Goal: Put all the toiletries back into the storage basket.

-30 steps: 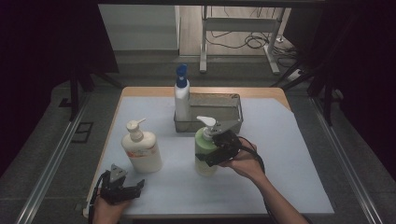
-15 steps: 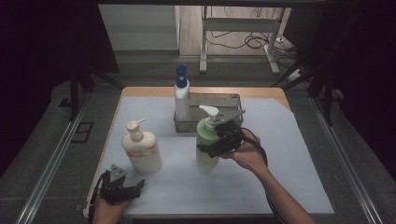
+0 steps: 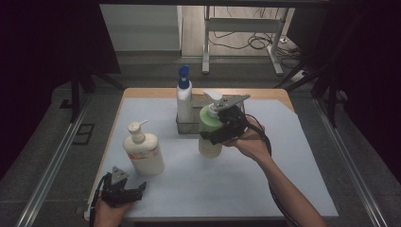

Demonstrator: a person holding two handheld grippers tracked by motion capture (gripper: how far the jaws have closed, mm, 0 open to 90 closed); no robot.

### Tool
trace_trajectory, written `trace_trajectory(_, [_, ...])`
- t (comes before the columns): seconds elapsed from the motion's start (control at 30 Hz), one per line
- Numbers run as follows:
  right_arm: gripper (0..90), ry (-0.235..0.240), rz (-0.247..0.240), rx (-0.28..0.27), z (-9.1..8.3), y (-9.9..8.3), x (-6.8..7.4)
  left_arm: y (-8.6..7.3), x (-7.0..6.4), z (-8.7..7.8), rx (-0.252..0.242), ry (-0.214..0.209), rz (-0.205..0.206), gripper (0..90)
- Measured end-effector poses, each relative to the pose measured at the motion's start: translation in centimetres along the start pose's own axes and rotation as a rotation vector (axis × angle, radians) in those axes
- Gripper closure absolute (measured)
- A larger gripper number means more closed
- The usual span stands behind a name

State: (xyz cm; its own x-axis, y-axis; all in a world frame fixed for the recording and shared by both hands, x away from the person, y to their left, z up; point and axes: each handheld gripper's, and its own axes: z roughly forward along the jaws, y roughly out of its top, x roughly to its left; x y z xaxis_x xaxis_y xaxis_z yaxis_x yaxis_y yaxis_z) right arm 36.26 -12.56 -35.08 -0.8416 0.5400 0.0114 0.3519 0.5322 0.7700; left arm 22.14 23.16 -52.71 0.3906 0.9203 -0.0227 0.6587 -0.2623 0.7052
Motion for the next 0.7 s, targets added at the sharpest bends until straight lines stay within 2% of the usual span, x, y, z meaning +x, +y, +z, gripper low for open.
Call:
trace_trajectory(0.2, [11.7, -0.04, 0.002, -0.004, 0.0, 1.1, -1.1, 0.0, 0.0, 0.0, 0.001, 0.0, 0.0, 10.8])
trace_trajectory(0.7, [11.8, -0.09, 0.031, -0.025, 0.6, 3.3, -3.0, 0.0, 0.0, 0.0, 0.0, 0.0, 0.0, 10.8])
